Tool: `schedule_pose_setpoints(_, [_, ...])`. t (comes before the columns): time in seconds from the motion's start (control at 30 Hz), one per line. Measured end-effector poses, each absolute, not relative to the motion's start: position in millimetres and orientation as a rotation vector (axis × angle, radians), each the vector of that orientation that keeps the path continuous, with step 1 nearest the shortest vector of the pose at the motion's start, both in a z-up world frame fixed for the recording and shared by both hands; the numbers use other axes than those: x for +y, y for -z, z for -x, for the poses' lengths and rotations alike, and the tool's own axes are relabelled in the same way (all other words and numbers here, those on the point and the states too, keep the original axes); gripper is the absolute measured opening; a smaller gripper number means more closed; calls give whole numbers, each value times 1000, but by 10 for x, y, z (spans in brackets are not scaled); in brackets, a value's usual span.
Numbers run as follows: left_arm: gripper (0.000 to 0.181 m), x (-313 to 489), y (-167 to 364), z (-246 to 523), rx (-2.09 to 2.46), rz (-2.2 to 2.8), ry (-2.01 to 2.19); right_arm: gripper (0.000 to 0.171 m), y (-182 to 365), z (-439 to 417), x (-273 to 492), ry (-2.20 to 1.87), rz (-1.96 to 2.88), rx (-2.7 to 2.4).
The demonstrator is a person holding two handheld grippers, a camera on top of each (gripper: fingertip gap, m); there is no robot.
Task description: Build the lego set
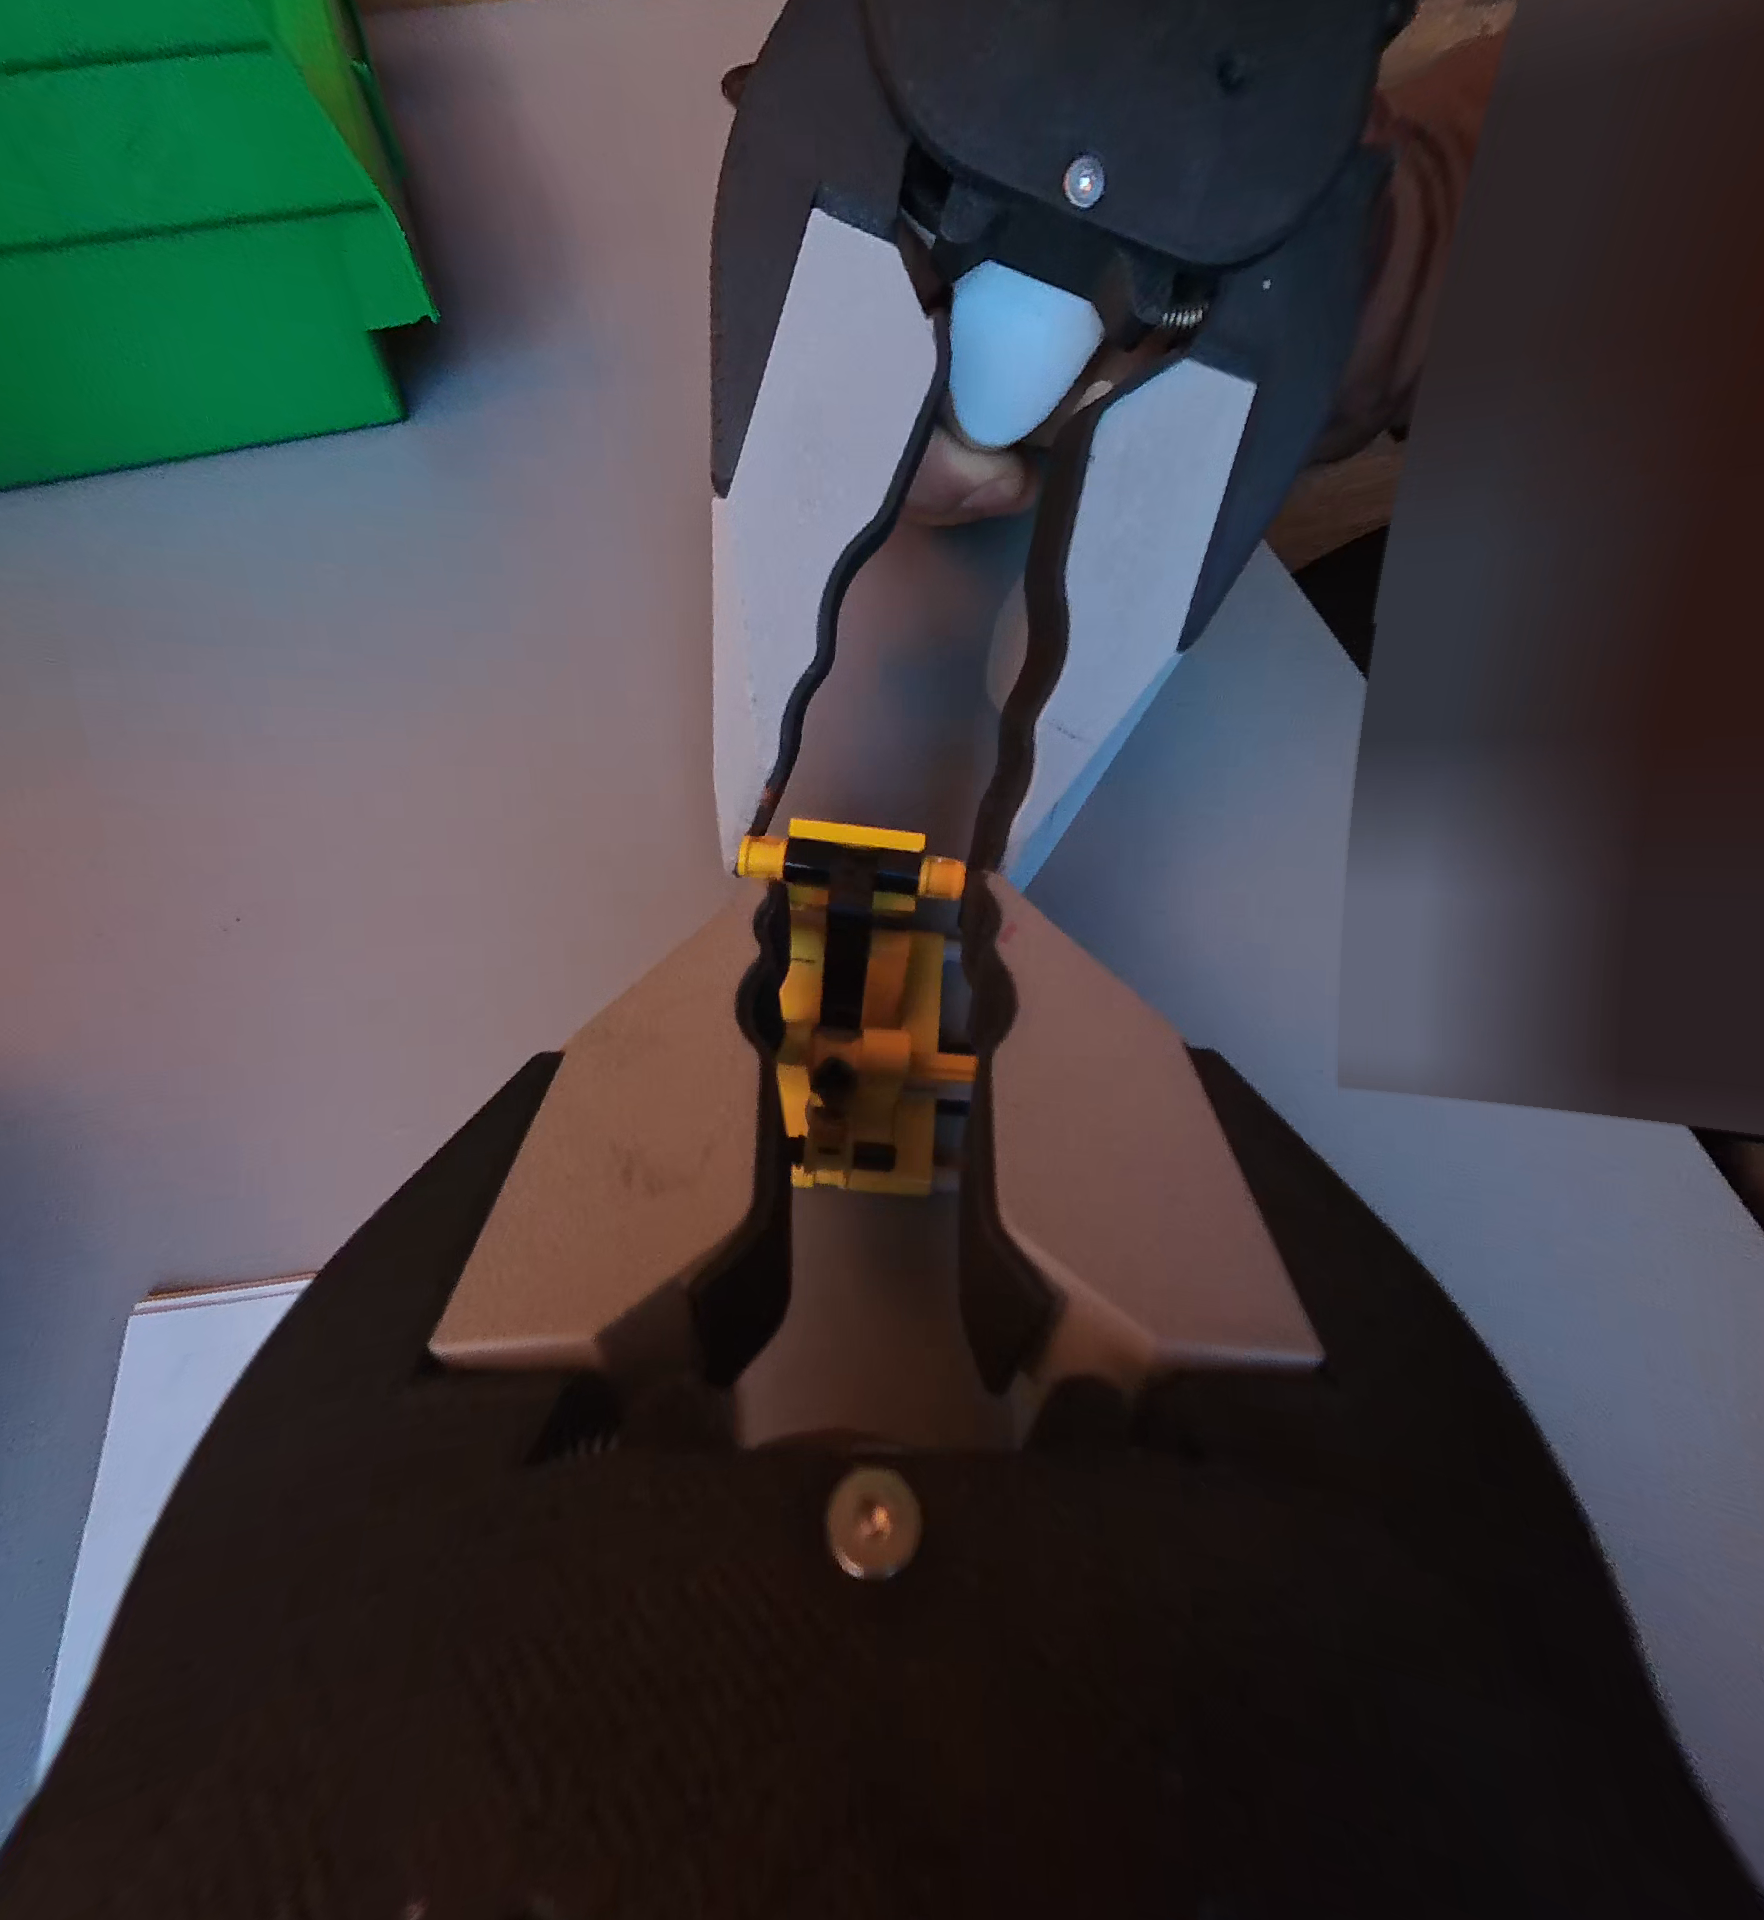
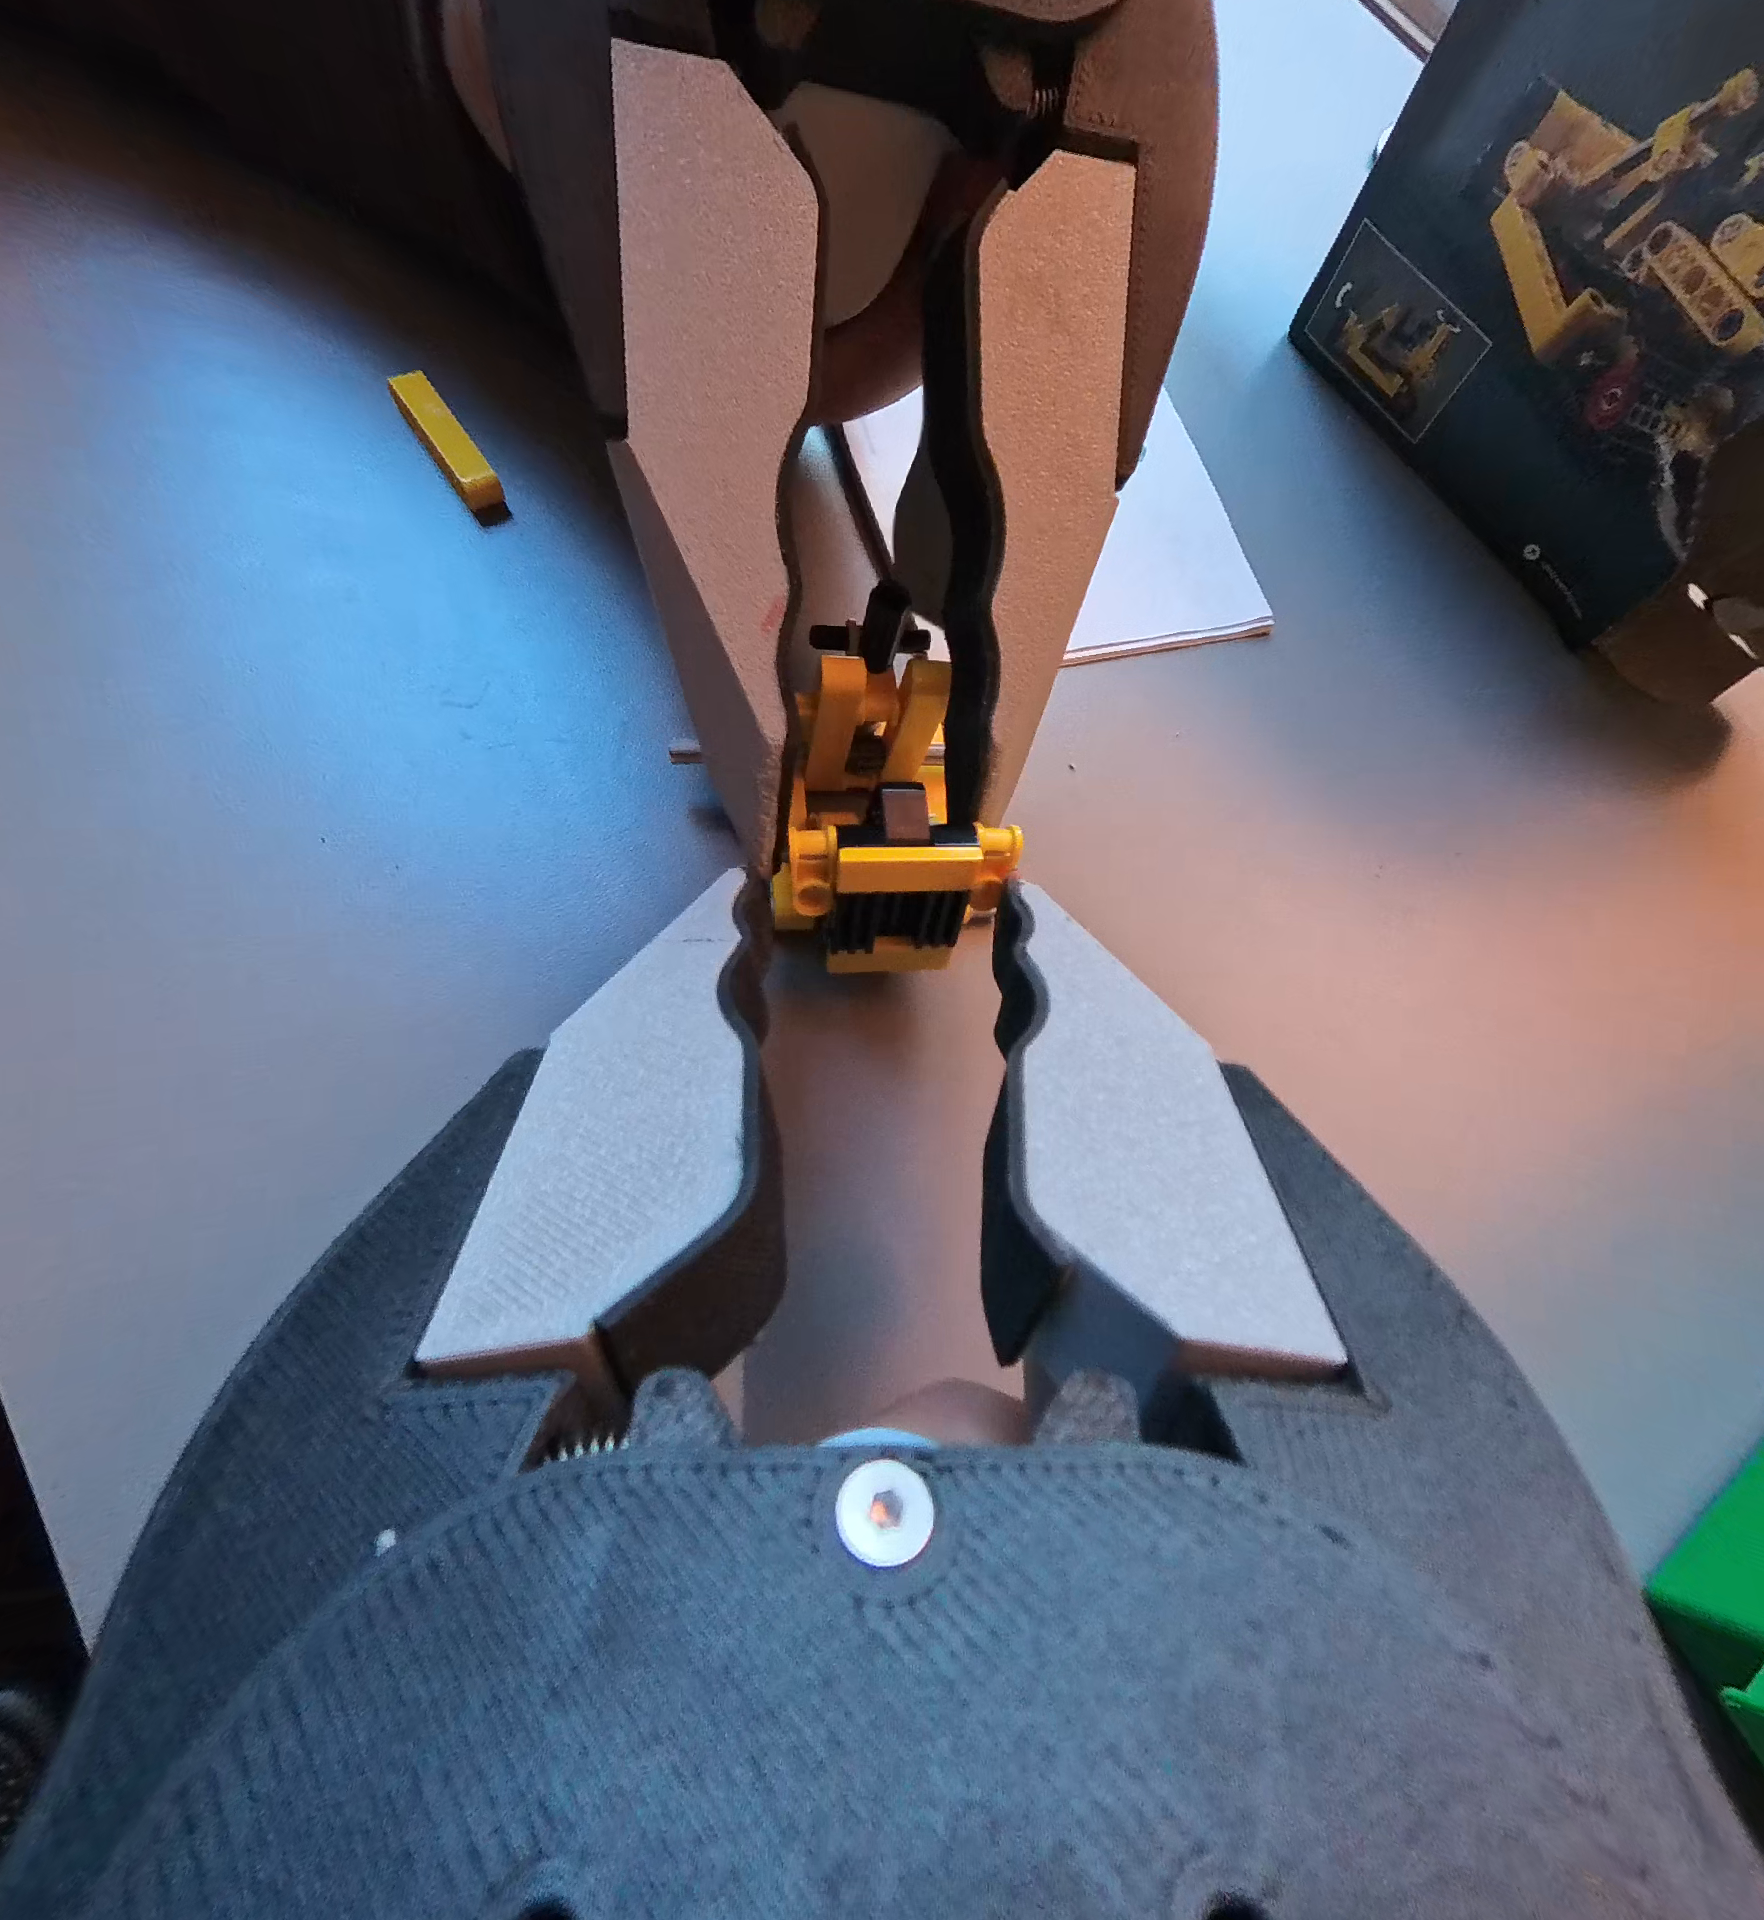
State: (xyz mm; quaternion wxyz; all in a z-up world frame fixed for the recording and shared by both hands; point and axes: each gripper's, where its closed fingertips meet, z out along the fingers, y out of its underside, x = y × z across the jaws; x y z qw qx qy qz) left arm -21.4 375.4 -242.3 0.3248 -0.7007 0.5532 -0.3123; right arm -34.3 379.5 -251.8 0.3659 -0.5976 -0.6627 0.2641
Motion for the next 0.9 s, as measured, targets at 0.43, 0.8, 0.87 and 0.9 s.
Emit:
schedule_pose_setpoints(0.43, [28, 3759, 2423, 236, 1471, 1833, 759, 39, 2513, 356, 3804, -670, 1548, -1684])
schedule_pose_setpoints(0.8, [30, 3792, 2410, 265, 1453, 1824, 760, 46, 2494, 399, 3846, -710, 1573, -1637])
schedule_pose_setpoints(0.87, [31, 3786, 2409, 262, 1463, 1815, 749, 52, 2506, 398, 3851, -741, 1603, -1637])
schedule_pose_setpoints(0.9, [31, 3783, 2408, 258, 1464, 1815, 751, 52, 2512, 401, 3838, -774, 1618, -1647])
